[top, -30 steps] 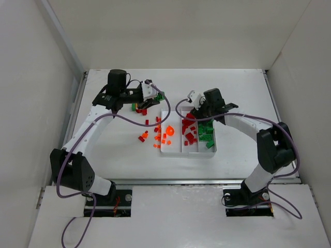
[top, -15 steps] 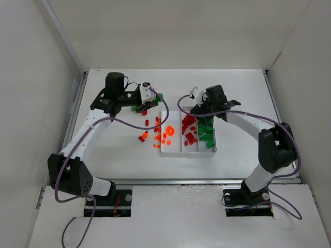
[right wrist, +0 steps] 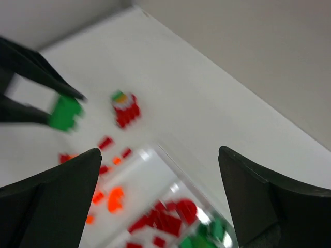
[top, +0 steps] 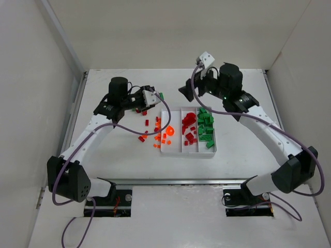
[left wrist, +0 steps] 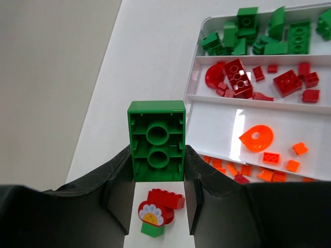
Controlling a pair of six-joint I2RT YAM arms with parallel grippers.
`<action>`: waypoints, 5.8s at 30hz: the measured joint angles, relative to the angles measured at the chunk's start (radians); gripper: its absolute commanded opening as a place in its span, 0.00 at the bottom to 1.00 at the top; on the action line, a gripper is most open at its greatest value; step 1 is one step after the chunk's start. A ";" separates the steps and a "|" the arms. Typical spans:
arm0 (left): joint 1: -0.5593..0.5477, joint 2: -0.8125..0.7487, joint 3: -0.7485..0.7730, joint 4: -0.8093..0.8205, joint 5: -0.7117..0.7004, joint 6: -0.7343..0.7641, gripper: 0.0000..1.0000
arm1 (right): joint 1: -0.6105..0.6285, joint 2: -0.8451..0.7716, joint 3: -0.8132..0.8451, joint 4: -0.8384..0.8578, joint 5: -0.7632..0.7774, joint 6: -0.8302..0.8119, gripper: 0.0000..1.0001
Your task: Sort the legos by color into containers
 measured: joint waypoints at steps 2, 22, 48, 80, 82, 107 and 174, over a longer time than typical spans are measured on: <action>-0.028 -0.011 -0.033 0.044 -0.065 0.001 0.00 | 0.033 0.049 0.088 0.050 -0.070 0.084 1.00; -0.059 -0.022 -0.060 0.166 -0.220 0.003 0.00 | 0.095 0.409 0.326 0.097 -0.429 0.395 0.70; -0.059 -0.022 -0.064 0.179 -0.232 -0.007 1.00 | 0.083 0.465 0.364 0.125 -0.520 0.428 0.00; -0.054 -0.022 -0.242 0.366 -0.408 -0.269 1.00 | -0.107 0.447 0.235 -0.904 0.080 0.091 0.22; -0.051 -0.022 -0.253 0.378 -0.411 -0.280 1.00 | -0.107 0.452 0.235 -0.910 0.087 0.090 0.34; -0.049 -0.035 -0.345 0.459 -0.464 -0.366 1.00 | 0.034 0.254 0.274 -0.755 0.410 0.095 1.00; 0.159 0.786 0.481 -0.470 -0.262 0.592 0.91 | -0.003 0.258 0.126 0.024 0.054 -0.044 1.00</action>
